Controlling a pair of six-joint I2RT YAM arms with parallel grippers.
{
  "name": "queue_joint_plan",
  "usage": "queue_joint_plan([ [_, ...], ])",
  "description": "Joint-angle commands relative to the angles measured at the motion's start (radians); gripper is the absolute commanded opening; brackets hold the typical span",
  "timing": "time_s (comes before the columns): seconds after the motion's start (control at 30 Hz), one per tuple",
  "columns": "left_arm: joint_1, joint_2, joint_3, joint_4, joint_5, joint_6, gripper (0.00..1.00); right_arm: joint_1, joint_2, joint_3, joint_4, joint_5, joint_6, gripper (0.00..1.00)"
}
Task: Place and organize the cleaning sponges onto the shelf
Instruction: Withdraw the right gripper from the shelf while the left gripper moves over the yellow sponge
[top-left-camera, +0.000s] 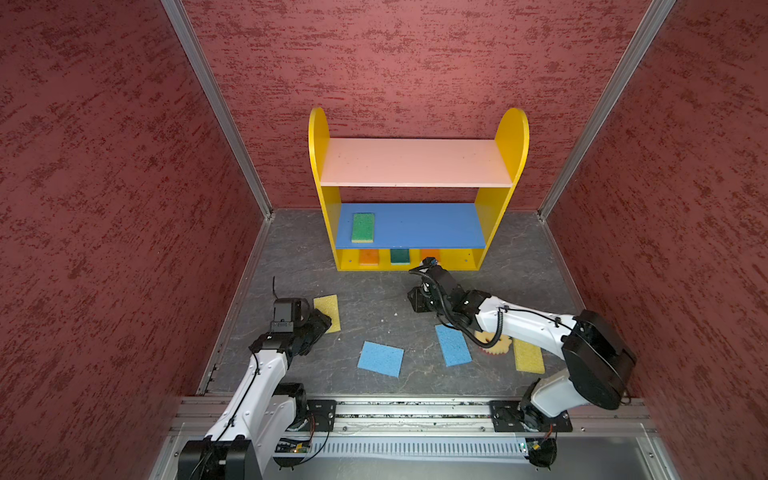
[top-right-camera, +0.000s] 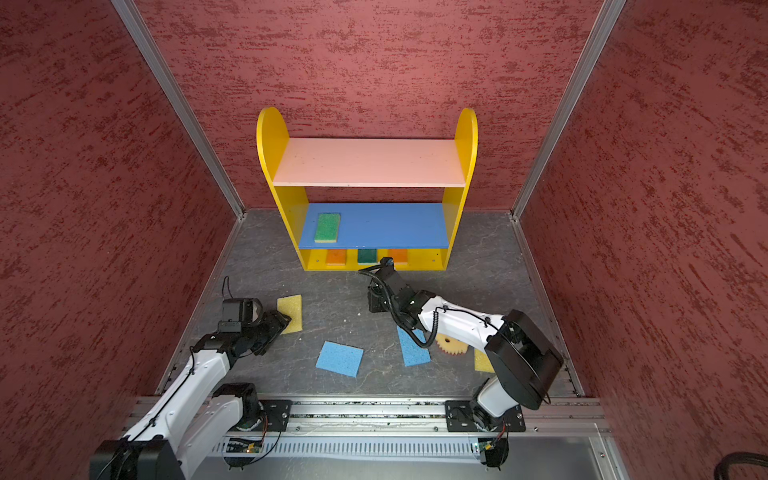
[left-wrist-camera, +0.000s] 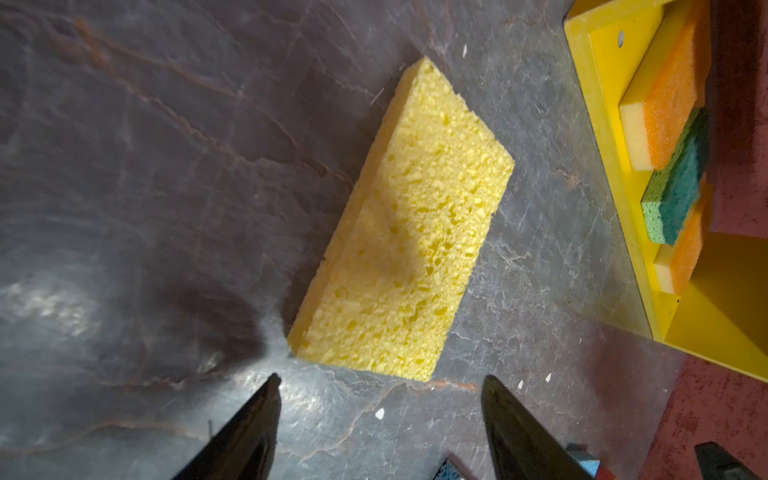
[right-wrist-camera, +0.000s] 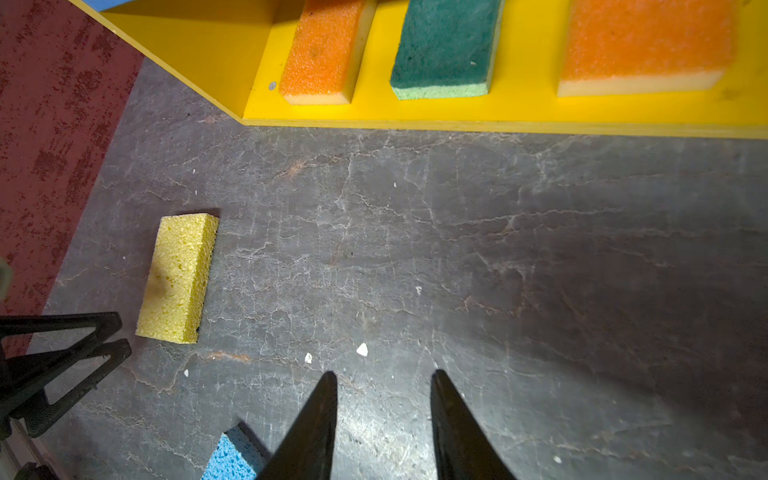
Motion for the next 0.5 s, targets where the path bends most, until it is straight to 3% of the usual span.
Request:
queue_joint_plan([
  [0.0,0.006,0.030,-0.013,0.068,-0.005,0.003,0.68,-0.011,0.002,0.018,-0.014,-0.017,-0.009,0.39],
  [0.23,0.003,0.047,-0.039,0.114,-0.005,0.007,0.54,-0.015,-0.009,0.015,-0.013,-0.015,0.000,0.39],
  [0.47,-0.002,0.012,-0.064,0.104,0.006,0.011,0.31,-0.016,-0.016,0.000,0.004,-0.034,0.029,0.39],
])
